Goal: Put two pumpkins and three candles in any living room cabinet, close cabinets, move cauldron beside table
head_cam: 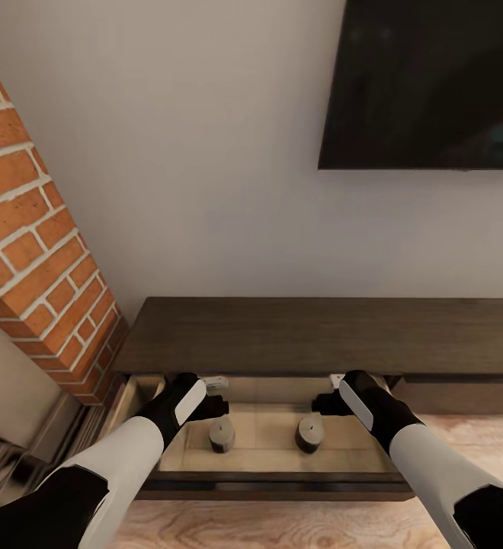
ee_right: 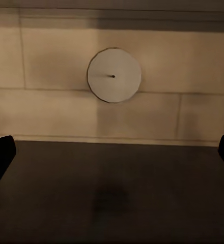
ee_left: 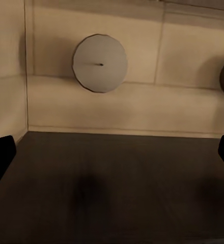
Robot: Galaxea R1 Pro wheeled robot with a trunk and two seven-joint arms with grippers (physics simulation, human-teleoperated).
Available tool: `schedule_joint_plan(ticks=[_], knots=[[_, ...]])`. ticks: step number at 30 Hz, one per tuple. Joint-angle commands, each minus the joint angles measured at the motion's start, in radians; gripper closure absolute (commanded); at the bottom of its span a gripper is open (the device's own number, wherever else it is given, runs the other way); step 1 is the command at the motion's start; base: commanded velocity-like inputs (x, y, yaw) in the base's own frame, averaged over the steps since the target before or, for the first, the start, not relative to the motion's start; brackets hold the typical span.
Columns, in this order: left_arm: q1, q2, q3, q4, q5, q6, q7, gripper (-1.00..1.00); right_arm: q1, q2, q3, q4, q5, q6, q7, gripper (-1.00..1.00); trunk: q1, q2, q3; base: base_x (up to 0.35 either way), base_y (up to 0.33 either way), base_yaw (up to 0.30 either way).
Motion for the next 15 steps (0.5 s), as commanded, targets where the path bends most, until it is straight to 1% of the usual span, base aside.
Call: schedule_joint_plan(ticks=[1, 10, 15], knots=[[-0.001, 0.001, -0.007, -0.001, 0.01, 0.002, 0.008, -1.0, 0.0, -0.002, 0.007, -0.002, -0.011, 0.003, -0.009, -1.0, -0.004, 0.007, 0.003, 0.0, 0.0, 0.148], [0.0, 0.001, -0.007, 0.002, 0.011, 0.002, 0.008, -1.0, 0.002, -0.001, 0.007, -0.002, -0.01, 0.003, -0.008, -1.0, -0.039, 0.07, 0.041, 0.0, 0.0, 0.178], [0.002, 0.0, -0.007, 0.045, 0.013, 0.002, 0.007, -1.0, 0.002, -0.001, 0.008, -0.002, -0.01, 0.003, -0.008, -1.0, -0.058, 0.105, 0.063, 0.0, 0.0, 0.185]])
